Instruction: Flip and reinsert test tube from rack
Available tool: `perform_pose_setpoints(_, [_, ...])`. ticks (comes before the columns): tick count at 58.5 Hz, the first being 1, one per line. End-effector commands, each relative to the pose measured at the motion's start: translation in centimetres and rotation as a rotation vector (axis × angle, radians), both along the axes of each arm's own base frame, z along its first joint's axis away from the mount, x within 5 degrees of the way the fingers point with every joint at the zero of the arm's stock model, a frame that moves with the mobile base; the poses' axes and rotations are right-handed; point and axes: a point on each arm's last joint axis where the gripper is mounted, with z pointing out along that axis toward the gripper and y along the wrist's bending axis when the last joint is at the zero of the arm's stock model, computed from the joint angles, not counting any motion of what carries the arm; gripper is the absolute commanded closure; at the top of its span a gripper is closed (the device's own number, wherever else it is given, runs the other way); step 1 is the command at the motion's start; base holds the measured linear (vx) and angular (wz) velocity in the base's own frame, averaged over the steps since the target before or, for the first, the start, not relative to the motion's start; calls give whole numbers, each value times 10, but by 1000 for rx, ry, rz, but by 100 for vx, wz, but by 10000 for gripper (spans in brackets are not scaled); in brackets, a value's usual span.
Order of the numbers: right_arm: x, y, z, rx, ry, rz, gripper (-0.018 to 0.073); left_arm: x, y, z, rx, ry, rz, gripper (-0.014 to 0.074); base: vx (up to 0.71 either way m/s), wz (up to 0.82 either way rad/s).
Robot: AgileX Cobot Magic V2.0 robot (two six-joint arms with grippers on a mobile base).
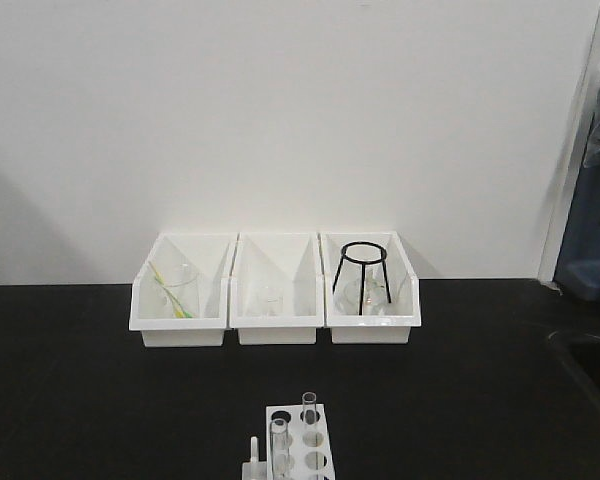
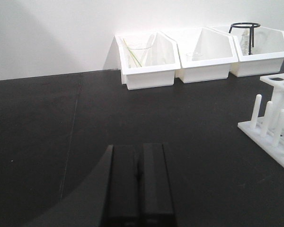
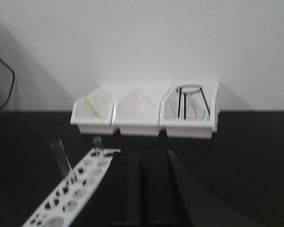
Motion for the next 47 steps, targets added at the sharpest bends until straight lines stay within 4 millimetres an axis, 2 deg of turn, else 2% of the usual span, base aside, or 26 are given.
perform_pose_setpoints(1, [5, 9, -9, -19, -16, 64, 570, 0, -1, 9, -22, -88, -14, 602, 0, 0])
perform_pose_setpoints(8, [5, 11, -37, -28, -35, 77, 570, 0, -1, 9, -22, -88, -14, 602, 0, 0])
perform_pose_setpoints(17, [3, -1, -66, -15, -60, -77, 570, 0, -1, 9, -22, -88, -14, 602, 0, 0])
perform_pose_setpoints(25, [-2, -10, -83, -9, -90, -205, 570, 0, -1, 9, -22, -88, -14, 602, 0, 0])
perform_pose_setpoints(47, [-5, -13, -85, -13, -117, -250, 570, 0, -1, 9, -22, -87, -14, 602, 0, 0])
